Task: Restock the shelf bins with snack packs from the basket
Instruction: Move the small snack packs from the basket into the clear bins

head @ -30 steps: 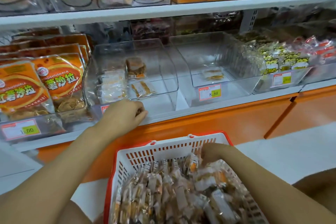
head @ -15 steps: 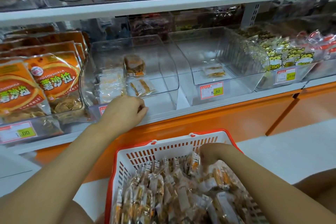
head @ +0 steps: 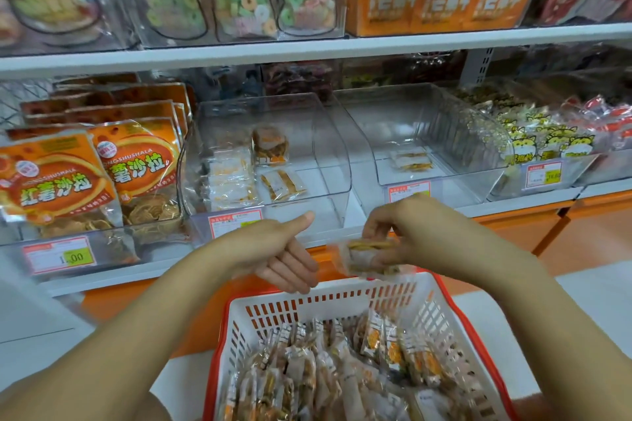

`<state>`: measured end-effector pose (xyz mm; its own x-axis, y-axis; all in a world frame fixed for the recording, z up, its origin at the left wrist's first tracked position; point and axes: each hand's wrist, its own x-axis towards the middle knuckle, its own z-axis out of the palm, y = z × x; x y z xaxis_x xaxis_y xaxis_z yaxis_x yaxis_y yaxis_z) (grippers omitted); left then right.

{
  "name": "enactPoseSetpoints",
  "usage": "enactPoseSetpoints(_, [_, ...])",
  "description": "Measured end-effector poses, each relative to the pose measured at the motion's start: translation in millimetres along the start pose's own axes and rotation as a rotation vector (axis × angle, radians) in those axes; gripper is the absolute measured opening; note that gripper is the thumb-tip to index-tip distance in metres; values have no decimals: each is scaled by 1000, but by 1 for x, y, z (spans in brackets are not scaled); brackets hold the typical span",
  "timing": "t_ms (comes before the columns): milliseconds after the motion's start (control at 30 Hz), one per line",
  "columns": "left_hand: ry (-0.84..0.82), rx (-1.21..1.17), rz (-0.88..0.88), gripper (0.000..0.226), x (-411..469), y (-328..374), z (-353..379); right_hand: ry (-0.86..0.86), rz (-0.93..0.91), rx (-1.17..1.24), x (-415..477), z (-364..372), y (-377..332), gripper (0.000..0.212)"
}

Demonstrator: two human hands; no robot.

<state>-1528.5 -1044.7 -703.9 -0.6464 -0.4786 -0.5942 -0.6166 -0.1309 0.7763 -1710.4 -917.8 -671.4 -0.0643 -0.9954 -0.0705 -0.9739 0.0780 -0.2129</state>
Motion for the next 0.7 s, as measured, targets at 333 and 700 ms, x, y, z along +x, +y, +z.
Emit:
enactPoseSetpoints(333, [-56,-531,193,47,-19,22,3,642,-297,-305,-13,-9,-32,25])
enactPoseSetpoints(700, [391,-537,479,14,-14,29,-44,522,-272,202,56,-19,-27,52])
